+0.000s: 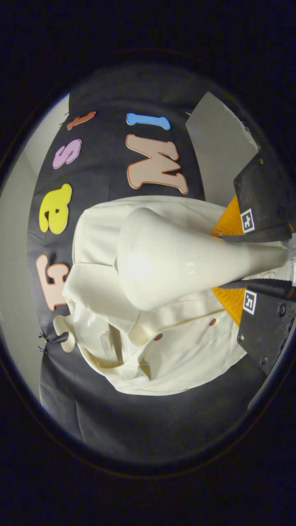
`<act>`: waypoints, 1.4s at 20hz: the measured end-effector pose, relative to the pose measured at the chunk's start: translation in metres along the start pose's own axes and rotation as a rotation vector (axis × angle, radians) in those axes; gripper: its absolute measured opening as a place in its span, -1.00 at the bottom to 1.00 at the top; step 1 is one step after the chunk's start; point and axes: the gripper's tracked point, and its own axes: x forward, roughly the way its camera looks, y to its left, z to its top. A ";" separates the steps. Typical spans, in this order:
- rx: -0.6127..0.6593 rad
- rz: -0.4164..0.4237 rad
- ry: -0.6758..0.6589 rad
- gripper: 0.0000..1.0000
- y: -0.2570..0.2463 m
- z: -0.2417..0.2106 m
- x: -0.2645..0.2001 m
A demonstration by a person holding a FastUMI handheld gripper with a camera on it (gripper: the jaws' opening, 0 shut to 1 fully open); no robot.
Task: Iron the clothes twice with a garment steamer, once on the left side and once on the right side.
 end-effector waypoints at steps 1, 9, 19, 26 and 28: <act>-0.007 -0.001 0.013 -0.28 0.001 -0.010 0.003; -0.038 -0.015 0.127 -0.28 0.001 -0.088 0.030; -0.029 -0.002 0.246 -0.27 -0.003 -0.170 0.049; -0.035 -0.008 0.339 -0.26 -0.011 -0.218 0.057; -0.013 0.003 0.333 -0.26 -0.009 -0.220 0.060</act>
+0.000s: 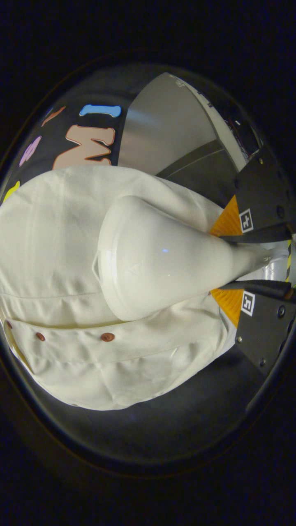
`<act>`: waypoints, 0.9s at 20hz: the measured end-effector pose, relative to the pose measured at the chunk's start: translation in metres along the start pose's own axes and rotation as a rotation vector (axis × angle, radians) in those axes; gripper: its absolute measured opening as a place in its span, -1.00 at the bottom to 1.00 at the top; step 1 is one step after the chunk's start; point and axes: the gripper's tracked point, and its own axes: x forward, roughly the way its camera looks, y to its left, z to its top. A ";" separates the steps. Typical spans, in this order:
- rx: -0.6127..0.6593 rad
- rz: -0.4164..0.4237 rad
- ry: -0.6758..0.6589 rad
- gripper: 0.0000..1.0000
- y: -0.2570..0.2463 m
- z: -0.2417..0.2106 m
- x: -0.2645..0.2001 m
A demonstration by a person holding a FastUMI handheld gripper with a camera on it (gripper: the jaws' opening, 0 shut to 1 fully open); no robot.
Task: Iron the clothes twice with a garment steamer, once on the left side and once on the right side.
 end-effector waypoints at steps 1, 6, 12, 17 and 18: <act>0.005 0.007 0.001 -0.26 -0.001 -0.001 0.000; 0.067 0.029 -0.024 -0.26 -0.002 -0.006 0.005; 0.102 0.016 0.003 -0.26 -0.009 -0.032 0.020; 0.106 -0.003 0.070 -0.26 -0.018 -0.069 0.038; 0.098 -0.009 0.089 -0.26 -0.020 -0.080 0.040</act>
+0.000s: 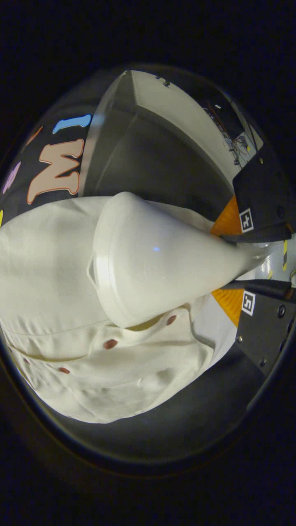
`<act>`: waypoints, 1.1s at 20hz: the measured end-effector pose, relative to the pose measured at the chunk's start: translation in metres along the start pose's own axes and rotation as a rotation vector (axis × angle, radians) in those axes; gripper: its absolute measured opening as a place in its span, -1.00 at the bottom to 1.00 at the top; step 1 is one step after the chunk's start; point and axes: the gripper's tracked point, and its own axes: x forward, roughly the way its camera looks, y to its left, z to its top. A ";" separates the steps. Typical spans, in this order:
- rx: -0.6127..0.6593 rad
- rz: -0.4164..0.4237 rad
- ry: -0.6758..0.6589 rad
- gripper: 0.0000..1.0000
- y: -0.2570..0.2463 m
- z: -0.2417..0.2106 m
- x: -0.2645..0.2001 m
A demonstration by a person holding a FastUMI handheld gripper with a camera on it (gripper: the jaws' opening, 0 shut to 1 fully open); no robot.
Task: Iron the clothes twice with a garment steamer, once on the left side and once on the right side.
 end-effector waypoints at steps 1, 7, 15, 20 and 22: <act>-0.002 -0.002 0.015 -0.26 -0.002 -0.007 0.005; -0.020 -0.024 0.082 -0.26 -0.013 -0.034 0.016; 0.000 -0.044 0.099 -0.26 -0.007 -0.042 0.012; -0.009 -0.069 0.116 -0.26 -0.012 -0.055 0.000; -0.008 -0.098 0.107 -0.25 -0.015 -0.059 -0.008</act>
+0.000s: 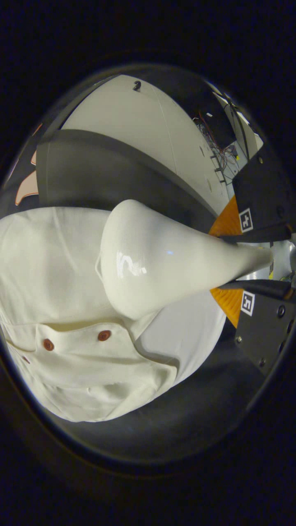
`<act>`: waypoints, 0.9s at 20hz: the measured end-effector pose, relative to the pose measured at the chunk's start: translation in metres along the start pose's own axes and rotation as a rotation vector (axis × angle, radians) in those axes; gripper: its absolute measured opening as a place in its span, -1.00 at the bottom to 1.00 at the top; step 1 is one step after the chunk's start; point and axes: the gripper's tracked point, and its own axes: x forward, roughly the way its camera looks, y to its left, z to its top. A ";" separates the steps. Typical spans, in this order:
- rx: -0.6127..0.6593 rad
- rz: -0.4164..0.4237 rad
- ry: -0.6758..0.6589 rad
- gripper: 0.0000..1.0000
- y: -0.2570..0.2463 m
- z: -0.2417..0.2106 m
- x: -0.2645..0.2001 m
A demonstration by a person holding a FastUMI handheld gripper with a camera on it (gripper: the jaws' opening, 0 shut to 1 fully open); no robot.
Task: Iron the clothes twice with a garment steamer, once on the left side and once on the right side.
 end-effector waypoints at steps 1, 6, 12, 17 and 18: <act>0.004 -0.004 -0.009 -0.25 0.001 -0.002 -0.005; -0.021 0.000 -0.023 -0.26 0.005 -0.014 -0.033; -0.008 0.020 -0.074 -0.25 0.022 -0.013 -0.082; 0.021 0.040 -0.156 -0.26 0.034 0.005 -0.136; 0.025 0.046 -0.170 -0.26 0.035 0.009 -0.148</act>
